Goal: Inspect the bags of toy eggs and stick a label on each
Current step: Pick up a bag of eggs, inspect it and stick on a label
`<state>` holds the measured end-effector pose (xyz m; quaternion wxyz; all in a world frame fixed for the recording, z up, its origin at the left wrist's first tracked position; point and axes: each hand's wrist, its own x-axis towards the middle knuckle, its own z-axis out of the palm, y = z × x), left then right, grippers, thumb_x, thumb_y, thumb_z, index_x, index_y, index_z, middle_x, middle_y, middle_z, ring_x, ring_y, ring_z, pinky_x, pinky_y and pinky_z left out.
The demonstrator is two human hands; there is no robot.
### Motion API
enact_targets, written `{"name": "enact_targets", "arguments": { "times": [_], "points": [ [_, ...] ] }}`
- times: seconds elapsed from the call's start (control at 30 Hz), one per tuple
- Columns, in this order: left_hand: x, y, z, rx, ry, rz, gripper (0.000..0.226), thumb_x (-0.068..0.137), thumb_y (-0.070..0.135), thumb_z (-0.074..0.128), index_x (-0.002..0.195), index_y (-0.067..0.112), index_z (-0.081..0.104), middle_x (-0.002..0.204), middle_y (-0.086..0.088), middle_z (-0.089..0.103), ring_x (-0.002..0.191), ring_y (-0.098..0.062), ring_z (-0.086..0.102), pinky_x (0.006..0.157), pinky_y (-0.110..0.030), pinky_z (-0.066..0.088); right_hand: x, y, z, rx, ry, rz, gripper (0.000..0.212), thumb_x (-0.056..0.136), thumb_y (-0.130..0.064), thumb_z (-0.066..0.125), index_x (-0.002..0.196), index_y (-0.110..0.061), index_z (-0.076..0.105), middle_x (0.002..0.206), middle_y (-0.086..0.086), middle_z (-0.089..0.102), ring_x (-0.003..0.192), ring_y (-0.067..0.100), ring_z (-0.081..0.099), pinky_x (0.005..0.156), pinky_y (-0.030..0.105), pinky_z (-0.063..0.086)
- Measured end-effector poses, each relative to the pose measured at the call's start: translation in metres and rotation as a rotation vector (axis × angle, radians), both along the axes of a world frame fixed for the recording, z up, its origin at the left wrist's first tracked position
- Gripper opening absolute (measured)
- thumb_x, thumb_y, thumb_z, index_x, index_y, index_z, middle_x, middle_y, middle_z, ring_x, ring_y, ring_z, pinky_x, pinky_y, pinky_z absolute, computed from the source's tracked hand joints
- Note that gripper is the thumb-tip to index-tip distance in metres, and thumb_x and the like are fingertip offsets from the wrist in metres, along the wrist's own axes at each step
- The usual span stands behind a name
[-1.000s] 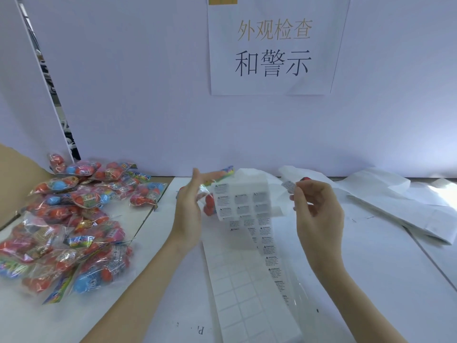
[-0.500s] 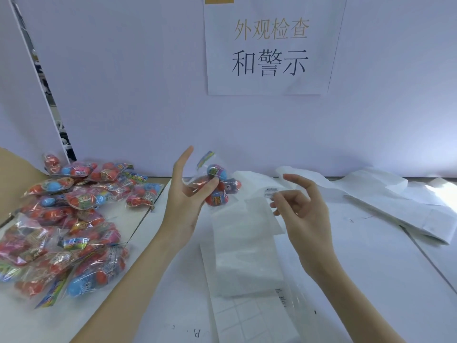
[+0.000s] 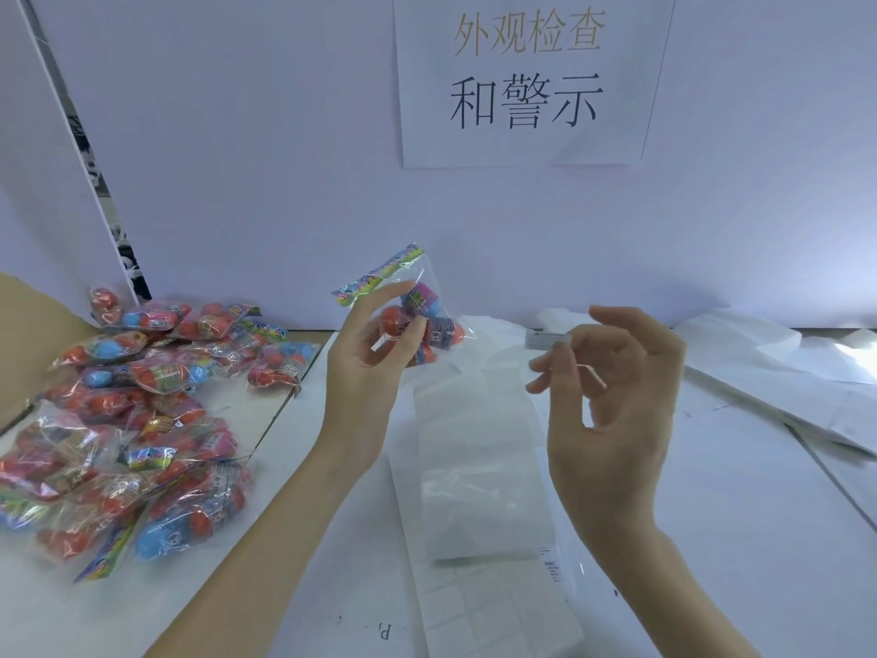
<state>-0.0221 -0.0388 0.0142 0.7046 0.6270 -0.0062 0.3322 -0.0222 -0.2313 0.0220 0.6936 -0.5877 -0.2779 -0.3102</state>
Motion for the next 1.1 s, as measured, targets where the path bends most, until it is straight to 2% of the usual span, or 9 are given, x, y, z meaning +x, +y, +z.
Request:
{"name": "enact_targets", "arguments": {
  "times": [0.1,0.23,0.43,0.63,0.77,0.87,1.0,1.1],
  "points": [
    [0.001,-0.005,-0.001,0.033,0.004,-0.022,0.026,0.103,0.011,0.064,0.117,0.028,0.076,0.122,-0.004,0.073,0.105,-0.017,0.07,0.08,-0.028,0.059,0.0,0.003,-0.001,-0.036,0.179,0.134,0.037,0.101,0.003,0.06,0.124,-0.024,0.05,0.091,-0.001,0.062,0.079,0.024,0.073,0.069,0.026,0.058],
    [-0.004,-0.015,0.001,0.099,0.014,-0.107,0.022,0.105,0.016,0.06,0.113,0.026,0.077,0.12,0.003,0.074,0.1,-0.012,0.068,0.08,-0.027,0.058,-0.001,0.006,-0.002,-0.065,0.307,0.223,0.037,0.1,-0.002,0.065,0.119,-0.032,0.054,0.087,-0.001,0.068,0.079,0.024,0.076,0.071,0.027,0.06],
    [-0.012,-0.022,0.006,0.197,0.037,-0.161,0.019,0.1,0.021,0.063,0.111,0.026,0.078,0.111,0.005,0.075,0.099,-0.019,0.071,0.087,-0.038,0.063,0.003,0.005,-0.006,-0.156,0.354,0.195,0.042,0.095,-0.004,0.071,0.12,-0.034,0.055,0.085,-0.001,0.072,0.085,0.018,0.076,0.08,0.025,0.058],
    [-0.014,-0.026,0.008,0.202,0.063,-0.22,0.021,0.093,0.02,0.071,0.111,0.029,0.078,0.117,0.004,0.075,0.108,-0.027,0.07,0.094,-0.042,0.061,0.005,0.006,-0.01,-0.182,0.365,0.17,0.042,0.094,-0.004,0.073,0.122,-0.029,0.055,0.084,-0.002,0.074,0.088,0.016,0.073,0.081,0.018,0.053],
    [-0.014,-0.024,0.008,0.25,0.058,-0.228,0.028,0.092,0.012,0.076,0.11,0.034,0.077,0.117,0.01,0.074,0.11,-0.018,0.07,0.094,-0.03,0.059,0.006,0.005,-0.011,-0.199,0.373,0.163,0.042,0.094,-0.005,0.074,0.121,-0.031,0.055,0.084,-0.003,0.074,0.086,0.014,0.073,0.08,0.019,0.054],
    [-0.012,-0.022,0.006,0.275,0.061,-0.205,0.033,0.092,0.008,0.077,0.109,0.037,0.077,0.118,0.013,0.073,0.113,-0.017,0.07,0.092,-0.024,0.057,0.006,0.005,-0.012,-0.215,0.381,0.154,0.041,0.094,-0.006,0.074,0.122,-0.03,0.055,0.083,-0.004,0.074,0.085,0.015,0.073,0.079,0.021,0.055],
    [-0.01,-0.02,0.003,0.316,0.049,-0.148,0.033,0.092,0.007,0.077,0.11,0.034,0.077,0.118,0.012,0.074,0.113,-0.018,0.069,0.089,-0.021,0.055,0.006,0.007,-0.015,-0.293,0.376,0.078,0.038,0.098,-0.011,0.068,0.122,-0.034,0.05,0.087,-0.009,0.07,0.076,0.015,0.071,0.07,0.017,0.053],
    [-0.008,-0.014,0.003,0.299,0.047,-0.103,0.032,0.094,0.008,0.075,0.111,0.035,0.076,0.116,0.01,0.075,0.11,-0.017,0.07,0.088,-0.025,0.059,0.007,0.006,-0.015,-0.331,0.417,0.003,0.032,0.101,-0.019,0.064,0.12,-0.039,0.048,0.095,-0.011,0.063,0.069,0.013,0.07,0.062,0.017,0.05]
  ]
}}
